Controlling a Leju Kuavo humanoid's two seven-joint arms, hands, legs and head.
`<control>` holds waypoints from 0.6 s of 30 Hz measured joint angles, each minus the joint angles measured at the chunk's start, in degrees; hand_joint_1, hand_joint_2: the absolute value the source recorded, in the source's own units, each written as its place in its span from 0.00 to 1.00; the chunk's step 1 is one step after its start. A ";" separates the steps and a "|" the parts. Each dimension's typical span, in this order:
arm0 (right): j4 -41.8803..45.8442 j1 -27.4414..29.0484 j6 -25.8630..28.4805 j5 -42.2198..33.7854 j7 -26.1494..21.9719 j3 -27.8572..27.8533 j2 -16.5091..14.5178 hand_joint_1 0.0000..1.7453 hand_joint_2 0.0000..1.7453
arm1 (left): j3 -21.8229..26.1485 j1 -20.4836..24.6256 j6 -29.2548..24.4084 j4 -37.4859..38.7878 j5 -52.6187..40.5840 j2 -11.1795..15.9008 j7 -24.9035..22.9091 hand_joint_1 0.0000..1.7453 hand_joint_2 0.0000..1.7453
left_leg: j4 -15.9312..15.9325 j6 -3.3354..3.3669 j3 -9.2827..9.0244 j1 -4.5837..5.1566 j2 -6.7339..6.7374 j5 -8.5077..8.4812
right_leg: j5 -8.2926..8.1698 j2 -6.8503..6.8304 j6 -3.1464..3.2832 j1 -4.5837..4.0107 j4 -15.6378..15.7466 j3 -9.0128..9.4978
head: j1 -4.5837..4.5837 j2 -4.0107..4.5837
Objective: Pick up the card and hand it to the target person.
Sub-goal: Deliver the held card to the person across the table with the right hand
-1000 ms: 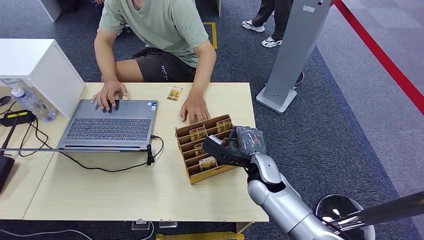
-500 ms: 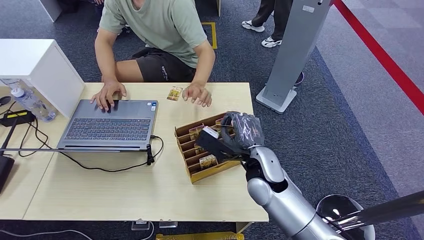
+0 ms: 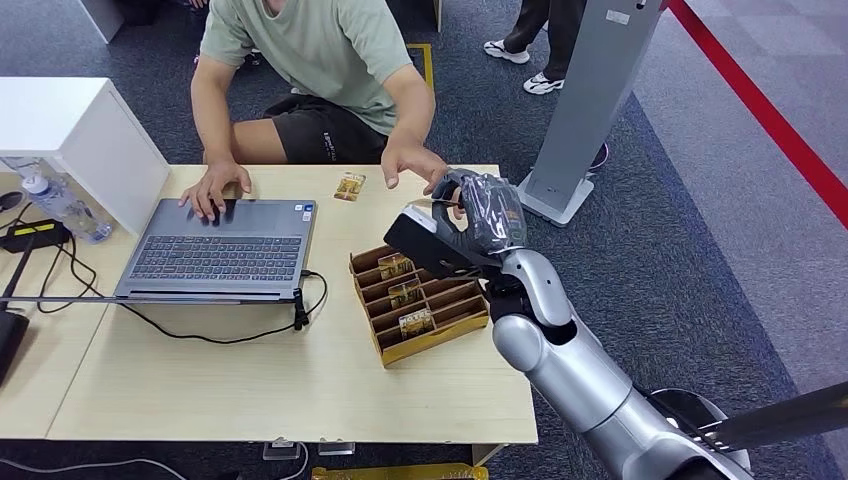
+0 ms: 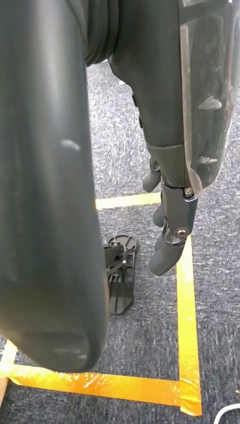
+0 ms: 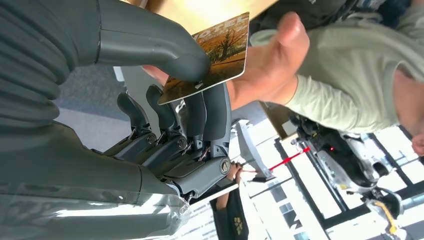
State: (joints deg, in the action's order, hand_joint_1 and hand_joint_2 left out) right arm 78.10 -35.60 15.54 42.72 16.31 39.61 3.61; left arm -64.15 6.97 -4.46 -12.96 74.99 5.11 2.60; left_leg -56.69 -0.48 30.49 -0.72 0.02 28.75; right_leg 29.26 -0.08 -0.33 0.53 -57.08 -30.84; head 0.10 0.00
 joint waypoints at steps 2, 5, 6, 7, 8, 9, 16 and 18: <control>-4.44 -2.46 1.96 -0.13 -1.37 0.36 -1.28 0.84 1.00 | 0.00 0.56 -0.01 0.00 -0.14 -0.11 -0.31 0.00 0.00 | 0.00 0.01 0.01 0.00 -0.02 -0.03 | 0.00 -0.05 0.00 0.00 -0.01 0.00 | 0.01 0.00; -10.98 -5.50 3.95 -0.13 -2.83 0.93 -3.35 0.84 1.00 | -0.01 1.18 -0.05 0.00 -0.17 -0.31 -0.53 0.00 0.00 | 0.00 0.00 0.02 0.00 -0.04 -0.06 | -0.01 -0.08 0.01 0.00 -0.03 0.00 | 0.00 0.00; -12.96 -6.24 4.36 -0.05 -3.06 1.10 -4.03 0.84 1.00 | -0.02 1.30 -0.09 0.00 -0.16 -0.35 -0.57 0.00 0.00 | 0.00 0.00 0.02 0.00 -0.04 -0.06 | -0.01 -0.08 0.01 0.00 -0.04 0.00 | 0.01 0.00; -14.83 -6.89 4.70 0.08 -3.20 1.27 -4.71 0.84 1.00 | -0.02 1.38 -0.12 0.00 -0.15 -0.39 -0.62 0.00 0.00 | 0.00 0.00 0.02 0.00 -0.04 -0.06 | -0.01 -0.08 0.01 0.00 -0.04 -0.01 | 0.00 0.00; -16.61 -7.46 4.97 0.25 -3.26 1.46 -5.37 0.84 1.00 | -0.02 1.44 -0.15 0.00 -0.13 -0.42 -0.66 0.00 0.00 | 0.00 0.00 0.03 0.00 -0.04 -0.06 | -0.01 -0.08 0.01 0.00 -0.04 -0.02 | 0.01 0.00; -18.19 -7.96 5.15 0.44 -3.27 1.68 -5.97 0.84 1.00 | -0.02 1.47 -0.17 0.00 -0.09 -0.44 -0.69 0.00 0.00 | 0.00 0.00 0.03 0.00 -0.04 -0.06 | -0.01 -0.08 0.01 0.00 -0.04 -0.02 | 0.01 0.00; -26.49 -10.27 6.04 1.08 -3.68 2.68 -9.11 0.21 1.00 | -0.02 1.47 -0.18 0.00 0.72 -0.50 -0.94 0.00 0.00 | 0.00 0.00 0.07 0.00 -0.04 -0.06 | -0.01 -0.08 0.01 0.00 -0.03 -0.06 | -0.05 0.00; -27.89 -10.57 6.09 1.08 -3.80 2.82 -9.75 0.00 1.00 | -0.02 1.46 -0.16 0.00 0.71 -0.50 -1.00 0.00 0.00 | 0.00 0.00 0.07 0.00 -0.03 -0.06 | -0.01 -0.08 0.01 0.00 -0.03 -0.06 | -0.04 0.00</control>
State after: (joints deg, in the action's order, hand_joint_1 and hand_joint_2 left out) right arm 50.21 -46.17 21.63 43.80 12.51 42.43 -6.14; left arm -64.17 8.42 -4.62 -12.96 75.69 4.61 1.60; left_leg -56.70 -0.48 30.56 -0.72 -0.01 28.68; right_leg 29.26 -0.15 -0.32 0.53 -57.11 -30.91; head 0.06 0.00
